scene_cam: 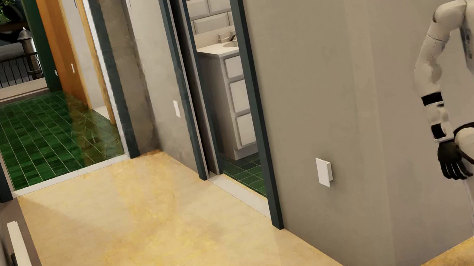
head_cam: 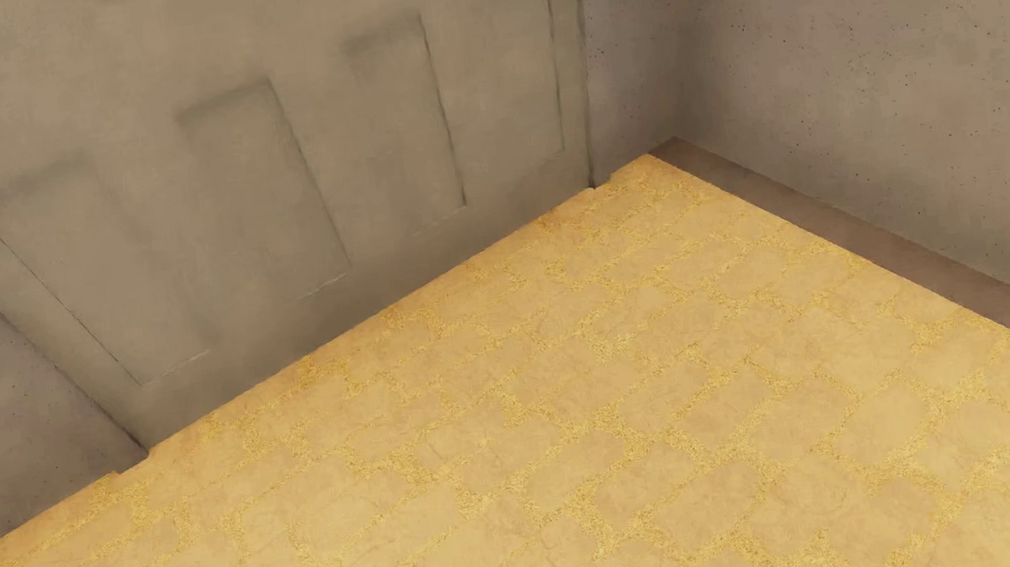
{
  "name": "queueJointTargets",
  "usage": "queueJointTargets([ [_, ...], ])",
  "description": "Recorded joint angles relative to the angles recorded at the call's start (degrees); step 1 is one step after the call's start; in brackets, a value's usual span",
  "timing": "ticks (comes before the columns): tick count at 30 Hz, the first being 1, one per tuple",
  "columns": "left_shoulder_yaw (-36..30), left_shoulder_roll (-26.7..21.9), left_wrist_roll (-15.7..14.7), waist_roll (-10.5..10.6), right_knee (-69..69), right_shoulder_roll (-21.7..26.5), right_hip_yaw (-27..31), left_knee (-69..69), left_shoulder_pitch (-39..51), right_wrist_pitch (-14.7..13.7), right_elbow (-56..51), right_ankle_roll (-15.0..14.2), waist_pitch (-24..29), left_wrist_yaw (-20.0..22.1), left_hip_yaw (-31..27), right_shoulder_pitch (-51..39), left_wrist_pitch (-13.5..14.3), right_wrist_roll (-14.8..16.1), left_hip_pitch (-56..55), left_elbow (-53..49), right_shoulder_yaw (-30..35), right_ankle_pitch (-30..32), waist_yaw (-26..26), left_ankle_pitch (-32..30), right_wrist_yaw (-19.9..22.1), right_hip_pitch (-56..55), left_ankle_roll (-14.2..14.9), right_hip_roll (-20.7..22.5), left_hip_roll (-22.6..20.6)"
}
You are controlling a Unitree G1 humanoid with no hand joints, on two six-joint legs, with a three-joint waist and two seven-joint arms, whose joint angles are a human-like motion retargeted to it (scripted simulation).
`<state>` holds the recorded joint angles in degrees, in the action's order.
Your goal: Circle the corner
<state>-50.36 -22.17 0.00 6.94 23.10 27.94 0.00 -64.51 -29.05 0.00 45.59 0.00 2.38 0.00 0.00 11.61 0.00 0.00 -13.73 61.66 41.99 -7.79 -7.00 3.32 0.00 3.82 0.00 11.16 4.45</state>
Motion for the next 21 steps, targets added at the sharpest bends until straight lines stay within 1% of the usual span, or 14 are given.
queueJointTargets([
  [1, 1.6, 0.1, 0.0, -0.5, -0.5, -0.1, 0.0, 8.6, 0.1, 0.0, -2.9, 0.0, 0.8, 0.0, 0.0, -0.8, 0.0, 0.0, -1.3, -0.8, -3.3, -2.0, -0.6, -0.1, 0.0, 3.0, 0.0, -0.4, -1.1],
  [2, 2.5, 0.0, 0.0, -0.6, -1.0, -0.2, 0.0, 18.2, 0.9, 0.0, -5.7, 0.0, 1.5, 0.0, 0.0, -1.3, 0.0, 0.0, -1.8, -1.4, -5.8, -3.2, -0.8, -3.0, 0.0, 5.7, 0.0, -0.5, -1.6],
  [5, 10.7, -1.1, 0.0, -1.0, -1.1, -0.9, 0.0, 37.0, 3.0, 0.0, -9.9, 0.0, 2.2, 0.0, 0.0, -1.4, 0.0, 0.0, -3.4, -4.7, -8.2, -5.6, 1.3, -15.0, 0.0, 11.5, 0.0, -1.3, -1.6],
  [7, 16.0, -2.6, 0.0, -1.8, -1.2, -1.2, 0.0, 36.5, 4.3, 0.0, -8.2, 0.0, 3.0, 0.0, 0.0, 0.9, 0.0, 0.0, -3.1, -6.4, -5.8, -4.8, 2.2, -16.7, 0.0, 16.4, 0.0, -3.1, -1.6],
  [8, 18.1, -3.2, 0.0, -1.8, -1.0, -1.0, 0.0, 34.6, 4.9, 0.0, -5.8, 0.0, 2.2, 0.0, 0.0, 2.5, 0.0, 0.0, -3.2, -6.7, -3.3, -3.3, 2.3, -19.3, 0.0, 17.5, 0.0, -3.8, -1.5],
  [9, 18.9, -3.6, 0.0, -2.6, -0.6, -1.1, 0.0, 32.2, 5.4, 0.0, -1.8, 0.0, 1.7, 0.0, 0.0, 4.3, 0.0, 0.0, -2.4, -6.2, 0.0, 0.0, 2.4, -20.2, 0.0, 18.9, 0.0, -5.5, -2.0],
  [11, 17.8, -4.4, 0.0, -4.3, 10.3, -1.6, 0.0, 29.6, 7.1, 0.0, 7.5, 0.0, 1.0, 0.0, 0.0, 7.3, 0.0, 0.0, 2.1, -4.1, 9.3, 12.3, 2.7, -14.6, 0.0, 13.8, 0.0, -8.4, -2.6],
  [12, 18.0, -4.6, 0.0, -5.1, 22.1, -1.1, 0.0, 29.4, 7.9, 0.0, 10.2, 0.0, -0.1, 0.0, 0.0, 7.4, 0.0, 0.0, 3.6, -4.0, 15.3, 18.1, 2.3, -10.8, 0.0, 4.9, 0.0, -9.3, -2.6],
  [13, 18.2, -5.1, 0.0, -5.8, 34.4, -0.4, 0.0, 29.8, 8.4, 0.0, 11.2, 0.0, -0.1, 0.0, 0.0, 6.7, 0.0, 0.0, 5.1, -5.2, 19.8, 21.1, 4.0, -7.8, 0.0, -3.8, 0.0, -8.6, -2.7],
  [15, 18.8, -5.2, 0.0, -4.8, 45.3, 1.2, 0.0, 31.1, 9.8, 0.0, 9.1, 0.0, -1.2, 0.0, 0.0, 7.7, 0.0, 0.0, 6.6, -6.4, 15.8, 20.3, 9.3, -4.0, 0.0, -18.5, 0.0, -4.8, -1.7],
  [17, 19.9, -5.6, 0.0, -3.9, 34.5, 1.7, 0.0, 33.9, 10.7, 0.0, 5.6, 0.0, -0.8, 0.0, 0.0, 9.9, 0.0, 0.0, 12.6, -7.9, 10.2, 21.4, 12.8, -1.7, 0.0, -24.7, 0.0, -1.6, -1.4],
  [19, 23.4, -6.2, 0.0, -5.3, 14.3, 0.3, 0.0, 36.7, 10.0, 0.0, 3.4, 0.0, 1.2, 0.0, 0.0, 11.8, 0.0, 0.0, 20.6, -9.7, 6.2, 29.5, 16.1, 0.7, 0.0, -23.2, 0.0, -2.1, -4.0],
  [20, 24.0, -6.6, 0.0, -6.2, 7.0, -0.8, 0.0, 36.9, 10.2, 0.0, 2.9, 0.0, 1.6, 0.0, 0.0, 12.4, 0.0, 0.0, 22.8, -10.2, 5.9, 29.5, 17.5, 2.1, 0.0, -22.5, 0.0, -2.3, -5.1],
  [21, 24.0, -6.8, 0.0, -6.7, 2.8, -2.1, 0.0, 37.1, 10.8, 0.0, 2.5, 0.0, 1.7, 0.0, 0.0, 12.9, 0.0, 0.0, 24.8, -10.4, 6.3, 22.8, 18.1, 3.5, 0.0, -21.7, 0.0, -2.3, -6.3],
])
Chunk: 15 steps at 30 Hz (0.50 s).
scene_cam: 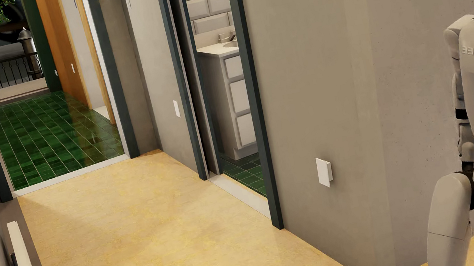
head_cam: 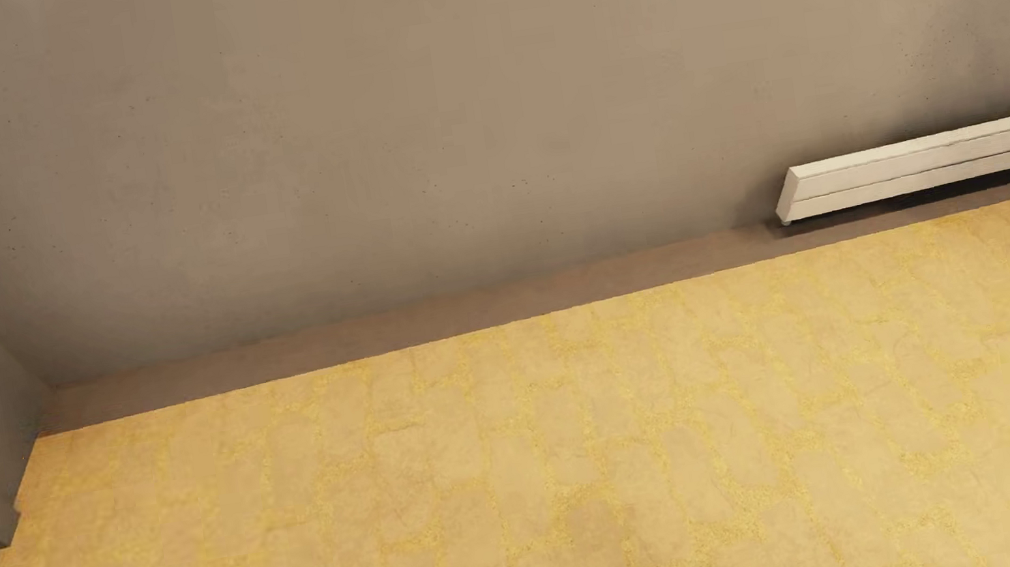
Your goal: Circle the corner
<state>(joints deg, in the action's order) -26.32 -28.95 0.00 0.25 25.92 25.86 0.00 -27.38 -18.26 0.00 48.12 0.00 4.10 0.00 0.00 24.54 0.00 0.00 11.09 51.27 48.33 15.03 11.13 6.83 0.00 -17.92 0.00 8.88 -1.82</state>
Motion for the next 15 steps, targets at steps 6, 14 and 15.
queueJointTargets([
  [6, -2.9, 3.6, 0.0, 4.3, 0.6, -2.1, 0.0, -12.7, -3.8, 0.0, 3.0, 0.0, -4.4, 0.0, 0.0, 0.6, 0.0, 0.0, 1.1, 0.5, 5.2, -8.3, -1.8, -5.5, 0.0, 3.2, 0.0, 3.3, 2.6],
  [14, -17.4, 5.4, 0.0, 3.6, -2.7, 1.9, 0.0, -26.2, -7.6, 0.0, -11.2, 0.0, -1.3, 0.0, 0.0, -12.1, 0.0, 0.0, -25.9, 7.3, -17.9, -25.4, -15.7, -3.0, 0.0, 22.2, 0.0, 2.7, 5.2],
  [15, -16.4, 5.2, 0.0, 3.5, -3.2, 1.9, 0.0, -18.7, -7.6, 0.0, -12.6, 0.0, -0.6, 0.0, 0.0, -13.5, 0.0, 0.0, -26.3, 7.0, -18.5, -25.2, -17.0, -6.5, 0.0, 24.1, 0.0, 2.1, 4.1],
])
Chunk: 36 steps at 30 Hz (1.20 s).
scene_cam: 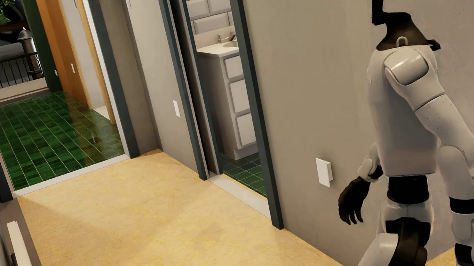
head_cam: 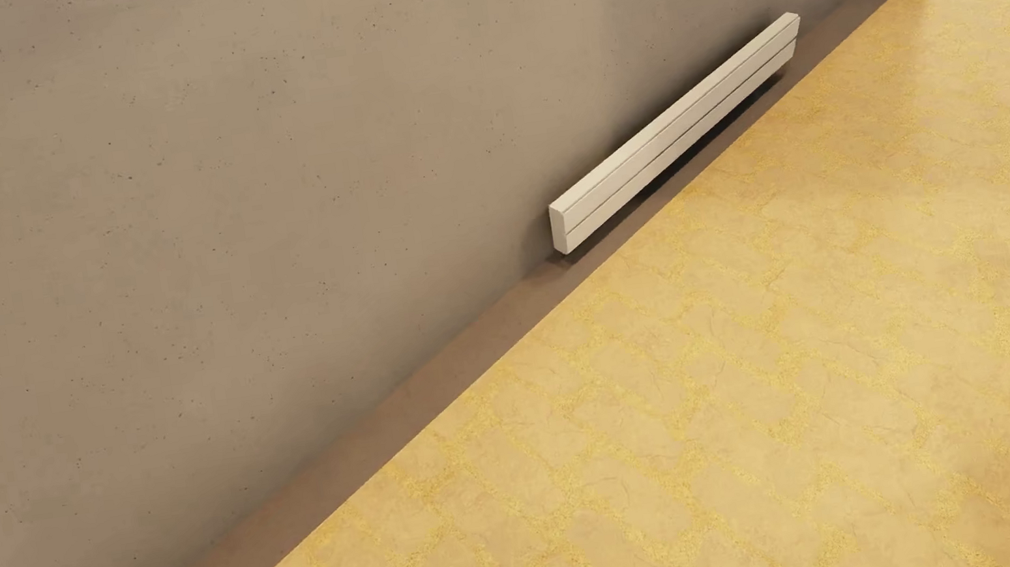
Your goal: Circle the corner
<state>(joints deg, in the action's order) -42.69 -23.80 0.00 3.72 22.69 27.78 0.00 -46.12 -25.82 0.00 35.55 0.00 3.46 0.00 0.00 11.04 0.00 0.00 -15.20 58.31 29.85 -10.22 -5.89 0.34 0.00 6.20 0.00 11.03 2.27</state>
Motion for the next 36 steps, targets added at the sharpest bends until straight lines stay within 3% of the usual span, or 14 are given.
queueJointTargets([
  [4, 5.3, -2.2, 0.0, 0.0, -1.0, -1.4, 0.0, 16.9, 2.2, 0.0, 3.4, 0.0, 1.9, 0.0, 0.0, -2.0, 0.0, 0.0, -2.4, -1.7, 5.0, -0.6, 0.3, -11.1, 0.0, 6.8, 0.0, -1.7, -3.2],
  [7, 13.6, -3.1, 0.0, 1.6, -0.9, -1.3, 0.0, 16.9, 3.3, 0.0, 10.5, 0.0, 1.7, 0.0, 0.0, 2.1, 0.0, 0.0, -3.6, -4.7, 16.1, -0.3, -0.8, -11.1, 0.0, 11.8, 0.0, -1.7, -4.9],
  [9, 16.2, -4.1, 0.0, -0.8, -0.9, -2.9, 0.0, 13.2, 3.2, 0.0, 17.9, 0.0, 0.9, 0.0, 0.0, 5.8, 0.0, 0.0, -3.2, -5.4, 27.1, 3.7, -2.8, -12.0, 0.0, 14.8, 0.0, -3.7, -5.1],
  [12, 13.5, -4.6, 0.0, -4.4, 14.4, -2.7, 0.0, 11.5, 3.9, 0.0, 20.3, 0.0, 0.0, 0.0, 0.0, 11.1, 0.0, 0.0, 3.0, -3.1, 36.2, 18.7, -3.9, -2.3, 0.0, 5.9, 0.0, -6.0, -3.9],
  [14, 11.3, -3.7, 0.0, -5.4, 35.7, -1.4, 0.0, 12.5, 4.9, 0.0, 18.8, 0.0, -1.9, 0.0, 0.0, 10.5, 0.0, 0.0, 5.1, -2.9, 32.0, 26.0, -1.1, 2.1, 0.0, -11.1, 0.0, -5.3, -2.5],
  [16, 10.1, -2.2, 0.0, -3.5, 47.4, -0.7, 0.0, 15.2, 6.1, 0.0, 16.1, 0.0, -2.3, 0.0, 0.0, 9.9, 0.0, 0.0, 10.3, -3.8, 22.6, 18.0, 3.8, 3.9, 0.0, -22.8, 0.0, -3.5, -1.2],
  [20, 15.5, -1.4, 0.0, -0.7, 21.0, -2.7, 0.0, 19.3, 7.1, 0.0, 8.2, 0.0, 0.1, 0.0, 0.0, 10.2, 0.0, 0.0, 23.1, -7.7, 6.9, 27.2, 10.3, 6.2, 0.0, -29.3, 0.0, -0.4, -1.4],
  [21, 16.4, -1.7, 0.0, -0.7, 11.3, -3.4, 0.0, 19.6, 7.5, 0.0, 7.1, 0.0, 1.1, 0.0, 0.0, 10.2, 0.0, 0.0, 26.2, -8.1, 6.3, 27.0, 11.3, 6.7, 0.0, -27.9, 0.0, -0.4, -1.9],
  [23, 17.9, -2.3, 0.0, -1.2, 0.8, -3.7, 0.0, 19.9, 7.6, 0.0, 6.0, 0.0, 1.8, 0.0, 0.0, 10.9, 0.0, 0.0, 31.0, -9.2, 7.1, 12.9, 12.2, 7.5, 0.0, -26.5, 0.0, -2.4, -3.8],
  [24, 18.7, -2.4, 0.0, -0.9, 1.0, -3.6, 0.0, 19.8, 7.1, 0.0, 6.8, 0.0, 1.6, 0.0, 0.0, 11.0, 0.0, 0.0, 32.8, -9.8, 8.4, 11.3, 11.9, 7.8, 0.0, -27.8, 0.0, -2.9, -4.3],
  [27, 20.6, -1.3, 0.0, 2.6, 5.7, -3.3, 0.0, 16.1, 2.2, 0.0, 14.5, 0.0, -1.0, 0.0, 0.0, 11.0, 0.0, 0.0, 34.8, -10.2, 15.5, 28.8, 12.6, 2.6, 0.0, -31.1, 0.0, -0.8, -0.3],
  [30, 14.1, -0.2, 0.0, 7.1, 5.8, -1.6, 0.0, -8.9, -0.3, 0.0, 20.7, 0.0, -4.9, 0.0, 0.0, 11.1, 0.0, 0.0, 18.5, -5.7, 27.8, 21.5, 7.7, -17.8, 0.0, -26.3, 0.0, 2.5, 8.4],
  [33, 7.3, -0.4, 0.0, 5.1, 2.3, -0.5, 0.0, -27.3, -1.6, 0.0, 21.4, 0.0, -2.5, 0.0, 0.0, 5.1, 0.0, 0.0, 4.2, -2.0, 35.7, 9.0, 0.8, -2.3, 0.0, -12.2, 0.0, 2.7, 8.9],
  [36, -0.6, 0.2, 0.0, 1.5, 1.0, 0.8, 0.0, -13.8, -2.8, 0.0, 15.0, 0.0, 1.5, 0.0, 0.0, 2.5, 0.0, 0.0, -0.9, 1.6, 18.1, -3.0, -2.5, 6.4, 0.0, 2.9, 0.0, -1.1, 4.7],
])
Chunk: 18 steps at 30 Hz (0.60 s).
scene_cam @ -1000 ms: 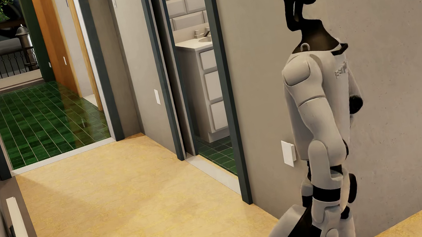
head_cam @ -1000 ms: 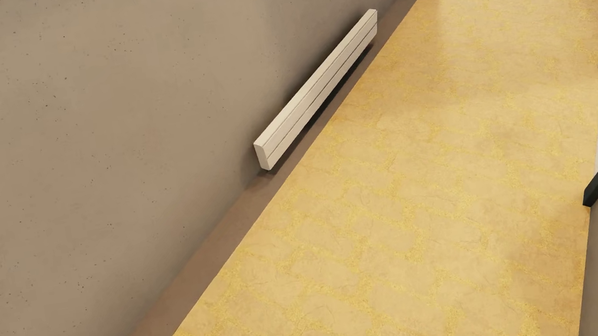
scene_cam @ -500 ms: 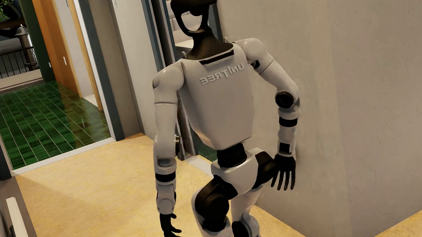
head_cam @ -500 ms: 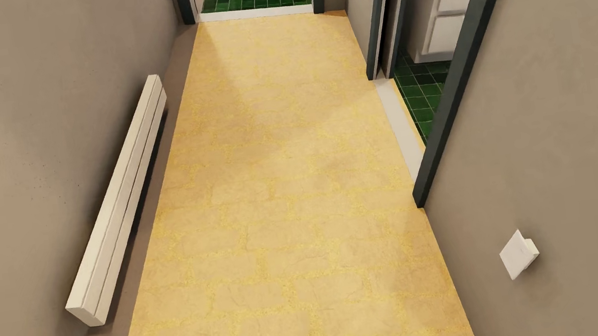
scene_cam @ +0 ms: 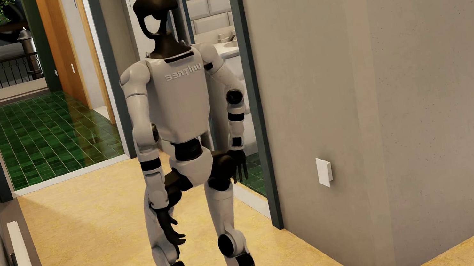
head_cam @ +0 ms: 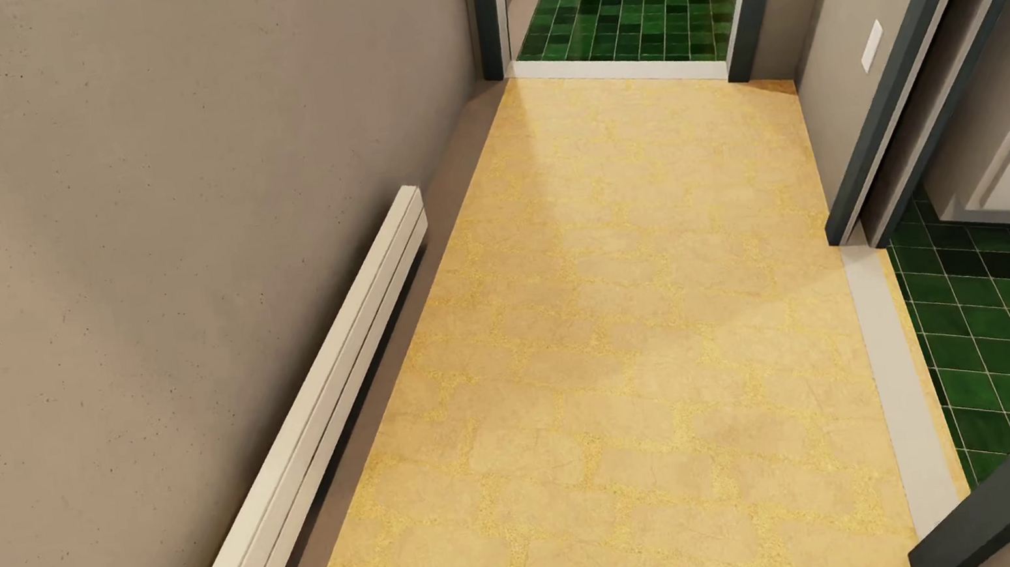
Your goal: Circle the corner
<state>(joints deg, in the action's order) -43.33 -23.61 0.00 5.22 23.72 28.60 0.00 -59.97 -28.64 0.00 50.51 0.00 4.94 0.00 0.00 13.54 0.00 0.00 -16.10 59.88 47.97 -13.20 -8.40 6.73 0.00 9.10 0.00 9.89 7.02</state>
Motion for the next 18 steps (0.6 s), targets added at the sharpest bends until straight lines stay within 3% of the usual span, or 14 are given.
queueJointTargets([
  [2, -1.0, 0.5, 0.0, -1.0, -0.4, 0.3, 0.0, 18.5, 0.4, 0.0, -7.0, 0.0, 1.1, 0.0, 0.0, -2.1, 0.0, 0.0, -1.2, -0.4, -11.7, -1.0, -1.1, -8.2, 0.0, 4.6, 0.0, -0.8, -1.8],
  [4, 2.2, 0.8, 0.0, -1.3, -0.6, 0.6, 0.0, 32.9, 0.4, 0.0, -13.0, 0.0, 1.6, 0.0, 0.0, -3.9, 0.0, 0.0, -0.1, -2.8, -17.1, -0.8, -1.3, -16.0, 0.0, 9.0, 0.0, -1.4, -2.5],
  [7, 6.2, -0.4, 0.0, -2.7, -1.4, 0.1, 0.0, 28.0, 2.6, 0.0, -16.9, 0.0, 1.5, 0.0, 0.0, -2.4, 0.0, 0.0, -1.2, -4.5, -17.7, 3.9, -1.2, -15.8, 0.0, 15.2, 0.0, -3.8, -3.3],
  [9, 8.9, -1.7, 0.0, -5.0, 2.7, -2.3, 0.0, 23.8, 4.9, 0.0, -11.1, 0.0, 0.4, 0.0, 0.0, 0.2, 0.0, 0.0, 1.1, -2.8, -12.5, 17.4, -2.1, -12.9, 0.0, 14.3, 0.0, -6.8, -4.8],
  [10, 11.3, -2.0, 0.0, -5.8, 11.2, -3.5, 0.0, 24.3, 6.2, 0.0, -6.7, 0.0, -0.1, 0.0, 0.0, 0.4, 0.0, 0.0, 3.8, -2.3, -7.1, 25.9, -2.5, -10.1, 0.0, 8.3, 0.0, -7.7, -5.4],
  [11, 13.7, -2.2, 0.0, -6.3, 22.7, -4.0, 0.0, 25.3, 7.5, 0.0, -3.5, 0.0, -1.3, 0.0, 0.0, 0.1, 0.0, 0.0, 4.9, -2.8, -1.5, 30.5, -1.7, -8.0, 0.0, -0.9, 0.0, -7.7, -6.0],
  [13, 16.7, -3.0, 0.0, -5.9, 39.1, -3.5, 0.0, 28.4, 9.6, 0.0, -1.8, 0.0, -1.7, 0.0, 0.0, 2.1, 0.0, 0.0, 9.1, -6.0, 3.9, 31.0, 4.3, -6.1, 0.0, -15.6, 0.0, -6.6, -7.0],
  [14, 18.0, -3.3, 0.0, -5.1, 40.0, -3.1, 0.0, 30.9, 10.4, 0.0, -1.9, 0.0, -1.7, 0.0, 0.0, 4.4, 0.0, 0.0, 12.9, -7.8, 4.8, 30.5, 6.9, -6.5, 0.0, -20.5, 0.0, -5.7, -6.9],
  [18, 28.2, -4.0, 0.0, -4.5, 12.9, -3.4, 0.0, 32.8, 11.4, 0.0, 1.2, 0.0, 0.9, 0.0, 0.0, 9.4, 0.0, 0.0, 23.6, -15.4, 11.3, 35.4, 11.9, -3.1, 0.0, -28.2, 0.0, -2.6, -7.2],
])
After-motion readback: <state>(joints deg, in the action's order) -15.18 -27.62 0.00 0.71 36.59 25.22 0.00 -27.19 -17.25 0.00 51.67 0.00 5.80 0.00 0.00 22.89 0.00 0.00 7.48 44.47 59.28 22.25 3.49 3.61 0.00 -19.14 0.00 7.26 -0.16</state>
